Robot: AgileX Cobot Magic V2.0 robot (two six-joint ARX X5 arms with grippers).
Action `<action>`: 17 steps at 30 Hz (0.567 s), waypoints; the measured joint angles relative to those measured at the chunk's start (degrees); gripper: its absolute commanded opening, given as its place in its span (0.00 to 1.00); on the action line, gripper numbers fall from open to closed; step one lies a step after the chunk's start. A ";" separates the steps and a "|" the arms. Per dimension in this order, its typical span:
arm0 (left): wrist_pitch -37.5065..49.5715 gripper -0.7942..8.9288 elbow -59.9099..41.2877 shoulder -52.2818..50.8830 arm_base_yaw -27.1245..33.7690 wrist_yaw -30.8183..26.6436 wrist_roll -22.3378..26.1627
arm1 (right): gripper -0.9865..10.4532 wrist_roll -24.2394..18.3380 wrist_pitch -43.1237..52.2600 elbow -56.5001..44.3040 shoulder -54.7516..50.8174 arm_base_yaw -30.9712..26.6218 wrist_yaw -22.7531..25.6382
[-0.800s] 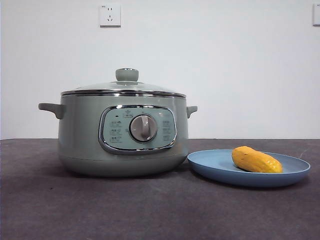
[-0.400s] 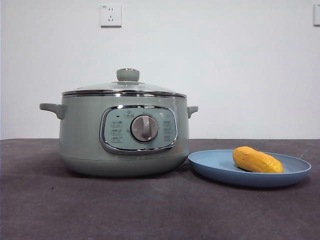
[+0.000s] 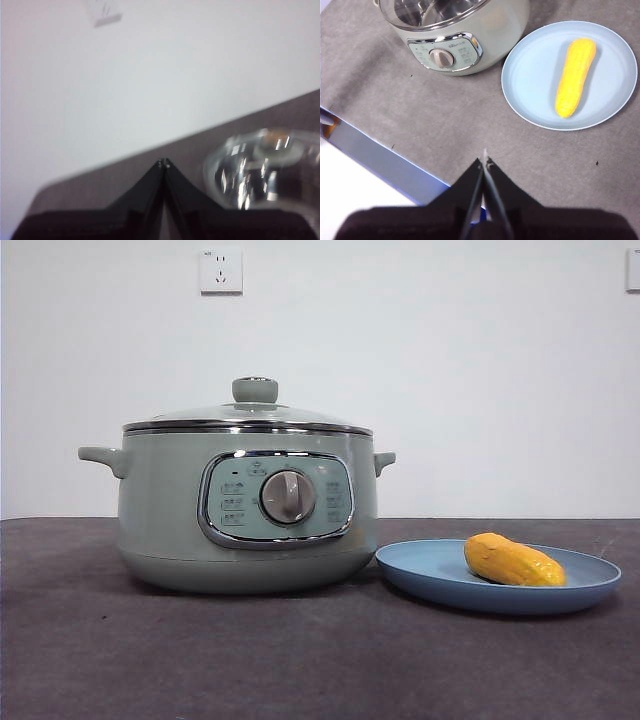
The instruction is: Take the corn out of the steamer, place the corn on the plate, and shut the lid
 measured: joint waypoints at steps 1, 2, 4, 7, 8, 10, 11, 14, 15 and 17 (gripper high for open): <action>1.33 0.08 -4.11 -1.95 0.17 -1.31 -0.52 | 0.09 0.00 0.00 0.00 0.00 0.00 0.00; 2.21 0.08 -7.45 -3.52 0.28 -2.38 -0.96 | 0.09 0.00 0.00 0.00 -0.02 0.00 0.00; 2.99 0.08 -14.36 -7.06 0.48 -4.00 -1.92 | 0.09 -0.02 0.00 0.00 -0.02 0.00 0.00; 2.95 0.08 -22.03 -11.91 0.63 -4.31 -3.72 | 0.09 0.00 0.02 0.00 0.00 -0.02 0.00; 2.97 0.08 -23.69 -13.18 0.66 -4.31 -4.17 | 0.09 0.00 0.00 0.00 0.00 0.00 0.00; 2.99 0.08 -26.67 -15.67 0.66 -4.31 -5.01 | 0.09 -0.02 0.00 0.00 -0.02 0.00 0.00; 3.04 0.08 -27.93 -16.90 0.66 -4.31 -5.42 | 0.09 -0.02 0.00 0.00 -0.02 0.00 0.00; 3.02 0.08 -30.82 -19.67 0.70 -4.33 -6.60 | 0.09 0.00 0.00 0.00 -0.02 0.00 0.00; 2.89 0.08 -31.43 -20.41 0.70 -4.33 -6.75 | 0.09 -0.02 0.00 0.00 -0.02 0.00 0.00; 0.83 0.08 -31.95 -22.23 0.70 -4.33 -7.37 | 0.09 0.00 0.00 0.00 0.00 0.00 0.00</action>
